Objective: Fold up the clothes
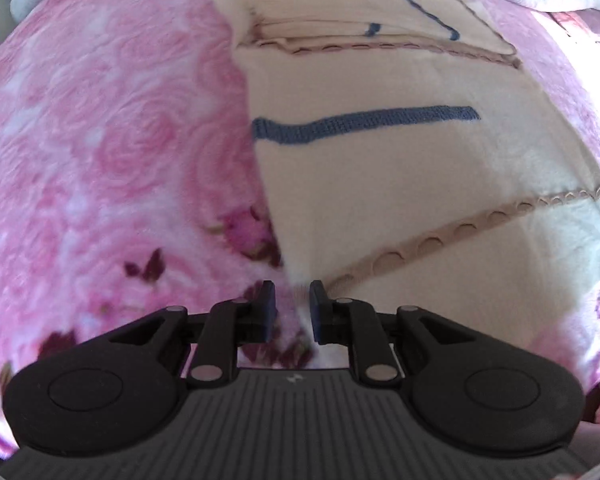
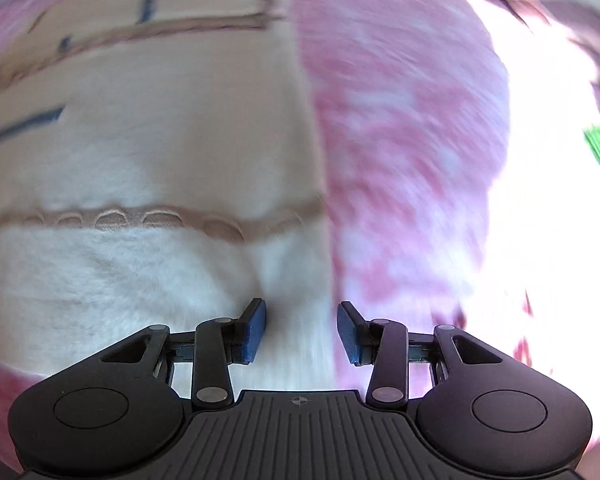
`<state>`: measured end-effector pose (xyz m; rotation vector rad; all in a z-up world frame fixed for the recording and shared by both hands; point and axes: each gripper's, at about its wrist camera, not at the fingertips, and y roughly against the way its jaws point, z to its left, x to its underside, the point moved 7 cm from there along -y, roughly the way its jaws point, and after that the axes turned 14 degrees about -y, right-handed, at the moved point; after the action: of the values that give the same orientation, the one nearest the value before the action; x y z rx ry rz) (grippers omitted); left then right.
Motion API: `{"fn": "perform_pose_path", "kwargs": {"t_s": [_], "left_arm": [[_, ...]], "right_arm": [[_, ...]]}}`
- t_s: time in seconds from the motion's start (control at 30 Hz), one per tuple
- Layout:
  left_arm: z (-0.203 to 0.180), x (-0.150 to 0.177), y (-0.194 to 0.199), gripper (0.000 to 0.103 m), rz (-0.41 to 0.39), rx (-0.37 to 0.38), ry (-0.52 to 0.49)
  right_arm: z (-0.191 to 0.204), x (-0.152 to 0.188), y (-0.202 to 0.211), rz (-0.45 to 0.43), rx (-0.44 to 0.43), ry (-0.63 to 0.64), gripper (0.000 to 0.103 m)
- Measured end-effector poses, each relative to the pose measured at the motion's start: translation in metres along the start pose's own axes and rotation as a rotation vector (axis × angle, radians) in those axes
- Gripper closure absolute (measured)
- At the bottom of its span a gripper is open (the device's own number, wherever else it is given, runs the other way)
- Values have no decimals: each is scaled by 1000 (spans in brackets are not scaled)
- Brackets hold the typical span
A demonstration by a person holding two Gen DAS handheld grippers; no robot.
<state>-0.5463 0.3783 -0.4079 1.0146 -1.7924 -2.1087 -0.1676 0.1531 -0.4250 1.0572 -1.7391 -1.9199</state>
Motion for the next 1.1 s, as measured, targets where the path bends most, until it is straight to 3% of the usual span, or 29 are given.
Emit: {"fn": "perform_pose_path", "kwargs": {"t_s": [0.17, 0.23, 0.3, 0.37, 0.4, 0.47, 0.53, 0.63, 0.73, 0.77, 0.9, 1.1], "left_arm": [[-8, -26, 15, 89, -131, 4, 64], [-20, -28, 2, 88, -127, 8, 45], [-33, -16, -14, 88, -73, -1, 44], [-47, -4, -27, 87, -28, -13, 44], [-54, 3, -21, 87, -52, -43, 42], [-68, 23, -14, 87, -16, -53, 71], [-77, 39, -3, 87, 14, -53, 117], [-95, 57, 14, 87, 85, -61, 146], [-114, 60, 47, 87, 115, -70, 163], [-120, 56, 60, 86, 96, -68, 170], [-137, 37, 112, 79, 36, -95, 164], [-151, 4, 180, 70, -51, -151, 181]], "right_arm": [[37, -32, 28, -128, -98, 47, 61], [48, -37, 18, -141, -110, 72, 61], [57, -41, 6, -149, -118, 95, 61], [49, -22, -12, -123, -105, 103, 61], [42, -10, -18, -117, -99, 106, 61], [24, 15, -12, -119, -118, 70, 61], [4, 37, -2, -97, -139, 20, 61], [-10, 60, 11, -22, -130, 63, 61], [-22, 88, 20, 172, -53, 77, 61], [-27, 93, 29, 187, -49, 54, 61], [-40, 88, 94, 122, -169, -74, 61], [-22, 54, 187, -49, -263, -16, 58]]}}
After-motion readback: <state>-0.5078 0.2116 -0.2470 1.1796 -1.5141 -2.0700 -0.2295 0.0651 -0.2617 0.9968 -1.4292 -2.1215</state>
